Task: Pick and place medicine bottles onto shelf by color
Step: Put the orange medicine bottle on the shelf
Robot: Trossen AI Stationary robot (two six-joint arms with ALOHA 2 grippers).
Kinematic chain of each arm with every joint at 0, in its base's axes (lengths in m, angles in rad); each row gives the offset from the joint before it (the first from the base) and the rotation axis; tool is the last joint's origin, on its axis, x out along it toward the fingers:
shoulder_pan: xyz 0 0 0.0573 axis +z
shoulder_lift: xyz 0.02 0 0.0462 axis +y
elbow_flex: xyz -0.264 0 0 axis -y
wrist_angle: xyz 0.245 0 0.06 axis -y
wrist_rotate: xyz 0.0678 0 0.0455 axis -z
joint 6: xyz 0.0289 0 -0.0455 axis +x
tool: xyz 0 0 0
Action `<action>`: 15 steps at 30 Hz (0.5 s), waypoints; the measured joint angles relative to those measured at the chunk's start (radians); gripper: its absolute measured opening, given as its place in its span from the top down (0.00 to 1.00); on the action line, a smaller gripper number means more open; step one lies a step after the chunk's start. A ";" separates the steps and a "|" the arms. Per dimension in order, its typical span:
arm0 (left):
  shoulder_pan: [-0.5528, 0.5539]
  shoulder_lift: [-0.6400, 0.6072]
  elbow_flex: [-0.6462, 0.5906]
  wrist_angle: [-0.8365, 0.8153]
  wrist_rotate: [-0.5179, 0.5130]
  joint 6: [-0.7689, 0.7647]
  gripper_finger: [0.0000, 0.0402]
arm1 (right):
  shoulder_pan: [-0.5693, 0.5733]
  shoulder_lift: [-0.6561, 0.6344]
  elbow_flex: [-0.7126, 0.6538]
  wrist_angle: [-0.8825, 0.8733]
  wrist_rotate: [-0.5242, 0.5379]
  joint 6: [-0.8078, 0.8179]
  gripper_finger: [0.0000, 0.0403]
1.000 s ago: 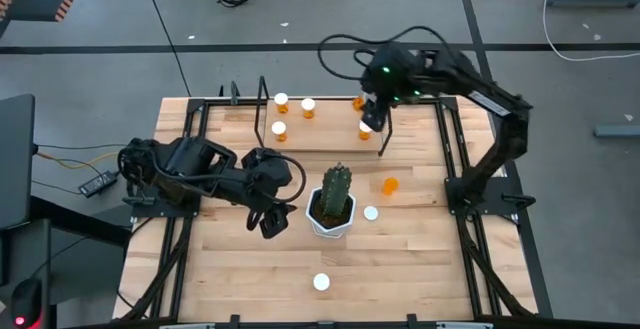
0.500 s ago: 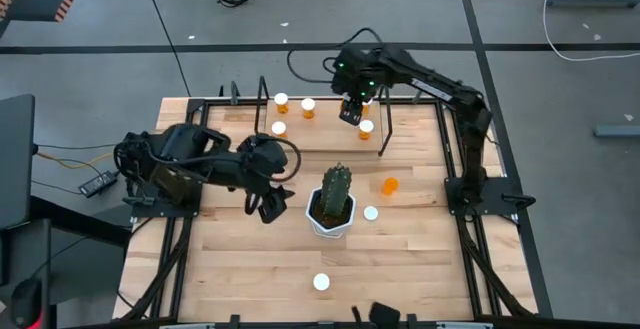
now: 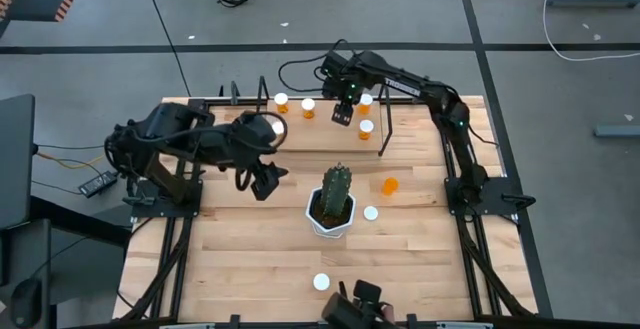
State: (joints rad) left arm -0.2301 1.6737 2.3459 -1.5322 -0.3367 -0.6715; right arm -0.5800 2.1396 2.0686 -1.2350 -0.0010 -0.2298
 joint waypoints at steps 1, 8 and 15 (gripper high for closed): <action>0.007 -0.001 0.000 0.000 0.000 0.003 0.27 | 0.001 0.010 0.000 0.011 0.000 -0.008 0.48; 0.043 0.000 -0.001 0.000 0.000 0.027 0.27 | 0.003 0.069 0.000 0.058 0.015 -0.039 0.48; 0.051 0.000 -0.001 0.001 0.000 0.036 0.27 | -0.009 0.111 0.000 0.096 0.011 -0.089 0.48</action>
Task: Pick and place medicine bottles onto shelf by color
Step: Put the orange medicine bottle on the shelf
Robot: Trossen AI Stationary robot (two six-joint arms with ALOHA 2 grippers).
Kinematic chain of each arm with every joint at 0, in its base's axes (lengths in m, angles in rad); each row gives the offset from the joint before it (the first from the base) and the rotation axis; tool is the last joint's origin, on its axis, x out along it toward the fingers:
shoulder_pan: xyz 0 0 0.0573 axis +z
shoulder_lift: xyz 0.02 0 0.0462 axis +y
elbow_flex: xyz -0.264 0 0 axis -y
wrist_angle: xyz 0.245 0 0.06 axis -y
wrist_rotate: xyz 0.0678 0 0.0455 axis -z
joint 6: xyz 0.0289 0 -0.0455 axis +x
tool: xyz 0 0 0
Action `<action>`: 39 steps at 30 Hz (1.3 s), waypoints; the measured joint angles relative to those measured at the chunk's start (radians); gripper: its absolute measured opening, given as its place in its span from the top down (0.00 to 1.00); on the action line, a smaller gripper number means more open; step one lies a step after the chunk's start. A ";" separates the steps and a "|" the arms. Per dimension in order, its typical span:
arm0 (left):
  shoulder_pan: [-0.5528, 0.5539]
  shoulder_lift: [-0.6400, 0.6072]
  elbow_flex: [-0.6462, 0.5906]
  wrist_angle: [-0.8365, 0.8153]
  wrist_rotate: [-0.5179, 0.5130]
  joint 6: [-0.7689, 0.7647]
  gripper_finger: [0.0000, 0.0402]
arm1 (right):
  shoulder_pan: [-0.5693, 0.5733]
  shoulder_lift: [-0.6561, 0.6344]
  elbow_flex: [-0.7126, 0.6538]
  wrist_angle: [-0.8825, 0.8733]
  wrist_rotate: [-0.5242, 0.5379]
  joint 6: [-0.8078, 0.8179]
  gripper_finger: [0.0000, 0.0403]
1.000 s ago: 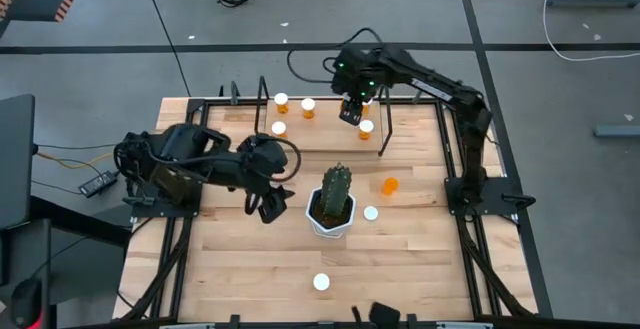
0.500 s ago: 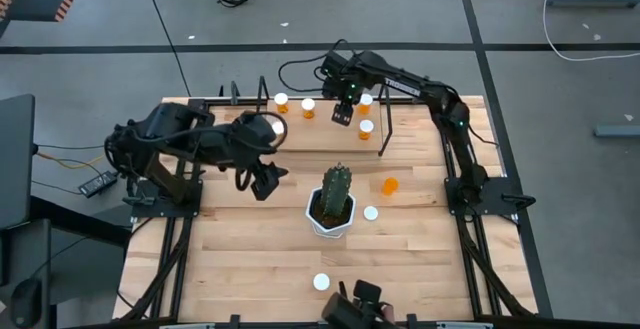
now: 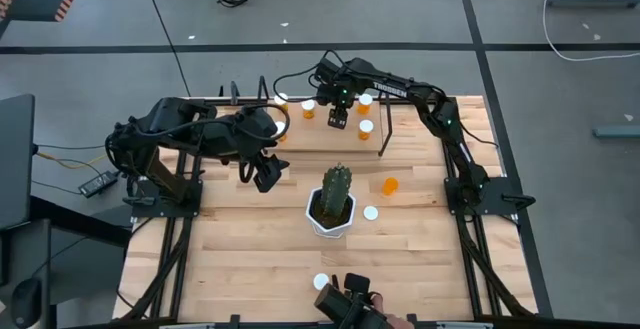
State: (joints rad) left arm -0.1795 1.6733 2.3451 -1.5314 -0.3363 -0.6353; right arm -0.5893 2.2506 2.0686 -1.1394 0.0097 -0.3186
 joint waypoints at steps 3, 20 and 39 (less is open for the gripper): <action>0.000 0.000 0.000 0.000 0.000 0.000 0.27 | -0.001 0.007 0.002 0.037 0.001 -0.012 0.48; 0.000 0.000 0.000 0.001 0.000 -0.008 0.27 | -0.012 0.009 0.001 0.040 0.008 -0.067 0.48; -0.011 -0.002 0.000 -0.001 0.016 -0.008 0.27 | -0.024 0.003 -0.029 0.049 -0.005 -0.057 0.48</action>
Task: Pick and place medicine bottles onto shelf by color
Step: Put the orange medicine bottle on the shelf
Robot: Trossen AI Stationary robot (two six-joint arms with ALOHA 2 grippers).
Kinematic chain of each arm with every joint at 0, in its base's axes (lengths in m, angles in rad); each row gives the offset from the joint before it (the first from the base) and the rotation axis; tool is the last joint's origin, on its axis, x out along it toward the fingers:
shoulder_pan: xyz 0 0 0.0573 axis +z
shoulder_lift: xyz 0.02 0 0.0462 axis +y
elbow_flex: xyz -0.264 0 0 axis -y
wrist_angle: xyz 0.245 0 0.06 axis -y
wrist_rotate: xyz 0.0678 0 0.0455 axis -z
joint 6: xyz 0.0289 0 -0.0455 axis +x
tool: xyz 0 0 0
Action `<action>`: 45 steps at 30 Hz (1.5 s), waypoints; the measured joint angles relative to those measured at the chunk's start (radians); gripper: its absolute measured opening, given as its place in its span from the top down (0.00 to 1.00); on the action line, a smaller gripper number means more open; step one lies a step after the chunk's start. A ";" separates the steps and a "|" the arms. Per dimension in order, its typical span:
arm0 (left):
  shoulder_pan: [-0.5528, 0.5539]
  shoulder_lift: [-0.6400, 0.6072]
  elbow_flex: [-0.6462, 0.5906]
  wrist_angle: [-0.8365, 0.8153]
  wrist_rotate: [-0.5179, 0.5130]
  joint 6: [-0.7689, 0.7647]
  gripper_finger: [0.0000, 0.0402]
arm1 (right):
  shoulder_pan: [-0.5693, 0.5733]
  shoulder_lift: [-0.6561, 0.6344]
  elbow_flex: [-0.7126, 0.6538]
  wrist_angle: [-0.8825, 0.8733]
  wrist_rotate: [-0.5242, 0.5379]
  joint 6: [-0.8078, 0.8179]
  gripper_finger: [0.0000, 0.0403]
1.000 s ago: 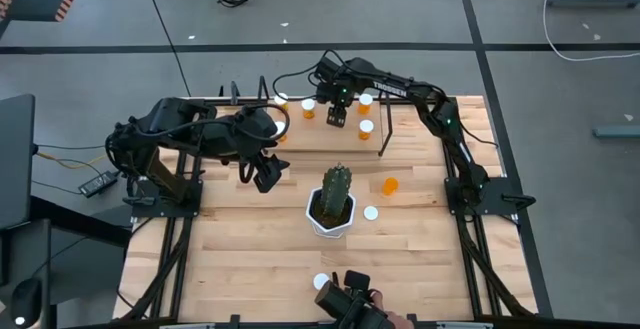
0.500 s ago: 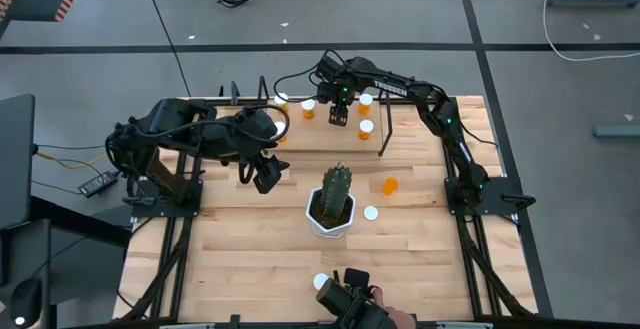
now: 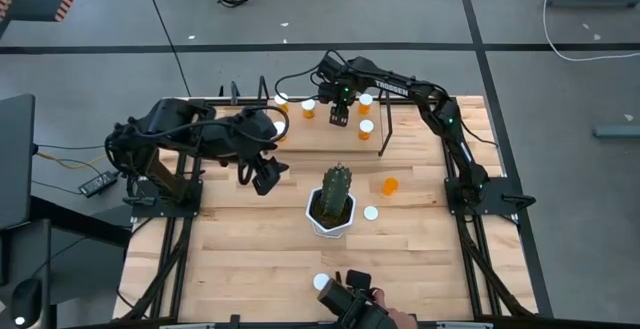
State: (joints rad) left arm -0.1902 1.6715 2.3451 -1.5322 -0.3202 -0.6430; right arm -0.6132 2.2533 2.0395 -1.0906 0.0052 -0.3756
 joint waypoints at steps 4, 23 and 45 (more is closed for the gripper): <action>0.000 -0.004 0.000 -0.001 0.027 0.001 0.27 | 0.000 -0.003 -0.013 0.004 0.000 0.002 0.48; 0.004 -0.018 0.000 0.000 0.029 0.026 0.27 | 0.000 0.003 -0.016 0.012 -0.002 0.008 0.48; 0.003 -0.018 0.000 0.000 0.029 0.038 0.27 | 0.000 0.021 -0.027 -0.001 -0.003 0.005 0.46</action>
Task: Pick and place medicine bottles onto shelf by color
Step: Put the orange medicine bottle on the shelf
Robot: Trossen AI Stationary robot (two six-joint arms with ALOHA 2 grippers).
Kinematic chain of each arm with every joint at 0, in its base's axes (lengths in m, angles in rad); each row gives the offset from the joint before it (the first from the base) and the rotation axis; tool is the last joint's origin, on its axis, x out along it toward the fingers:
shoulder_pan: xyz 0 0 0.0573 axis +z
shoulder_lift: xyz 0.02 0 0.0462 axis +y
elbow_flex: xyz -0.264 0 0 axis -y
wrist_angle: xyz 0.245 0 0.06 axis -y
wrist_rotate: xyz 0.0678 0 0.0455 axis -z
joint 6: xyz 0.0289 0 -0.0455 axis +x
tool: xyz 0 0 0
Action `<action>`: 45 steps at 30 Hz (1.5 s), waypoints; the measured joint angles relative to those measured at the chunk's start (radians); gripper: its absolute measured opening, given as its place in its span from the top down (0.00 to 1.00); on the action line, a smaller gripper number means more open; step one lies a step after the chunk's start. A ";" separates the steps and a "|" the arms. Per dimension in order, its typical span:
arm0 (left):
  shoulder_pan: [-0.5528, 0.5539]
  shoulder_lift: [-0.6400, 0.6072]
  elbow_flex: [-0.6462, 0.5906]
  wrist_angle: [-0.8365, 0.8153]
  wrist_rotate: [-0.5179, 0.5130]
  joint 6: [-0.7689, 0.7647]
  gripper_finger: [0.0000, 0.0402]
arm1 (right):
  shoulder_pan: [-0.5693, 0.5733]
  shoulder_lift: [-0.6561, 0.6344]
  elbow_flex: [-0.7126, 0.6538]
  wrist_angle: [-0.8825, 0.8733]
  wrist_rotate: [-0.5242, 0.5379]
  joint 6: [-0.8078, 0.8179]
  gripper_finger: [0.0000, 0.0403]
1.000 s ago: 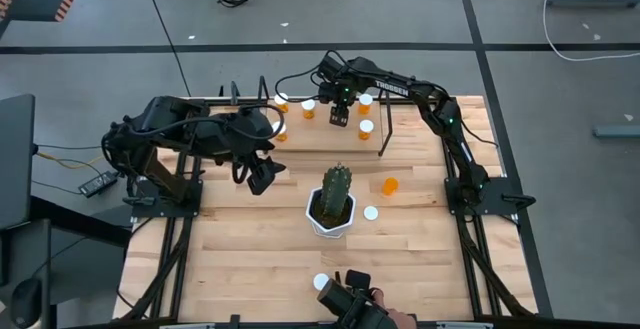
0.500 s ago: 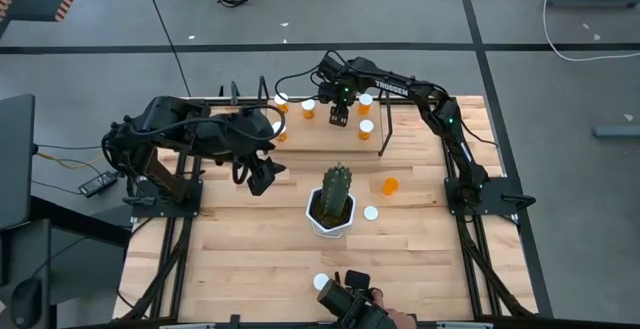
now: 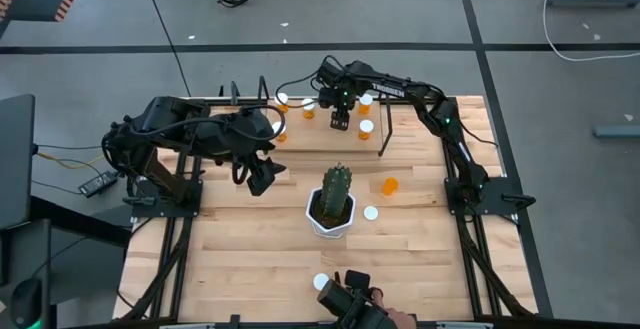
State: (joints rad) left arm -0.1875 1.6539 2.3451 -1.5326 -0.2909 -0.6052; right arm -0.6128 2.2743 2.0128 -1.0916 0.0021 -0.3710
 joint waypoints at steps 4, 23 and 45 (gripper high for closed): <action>0.000 0.000 0.000 0.000 0.000 0.000 0.27 | 0.000 -0.010 0.006 0.013 -0.001 0.000 0.46; 0.000 0.000 0.000 -0.004 0.000 -0.003 0.27 | 0.001 -0.012 0.007 0.017 -0.001 0.000 0.34; 0.000 0.001 0.000 -0.010 0.001 0.015 0.27 | 0.028 -0.016 0.061 -0.010 0.055 0.083 0.08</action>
State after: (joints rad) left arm -0.1871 1.6547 2.3451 -1.5429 -0.2898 -0.5900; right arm -0.5844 2.2581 2.0736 -1.1011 0.0566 -0.2882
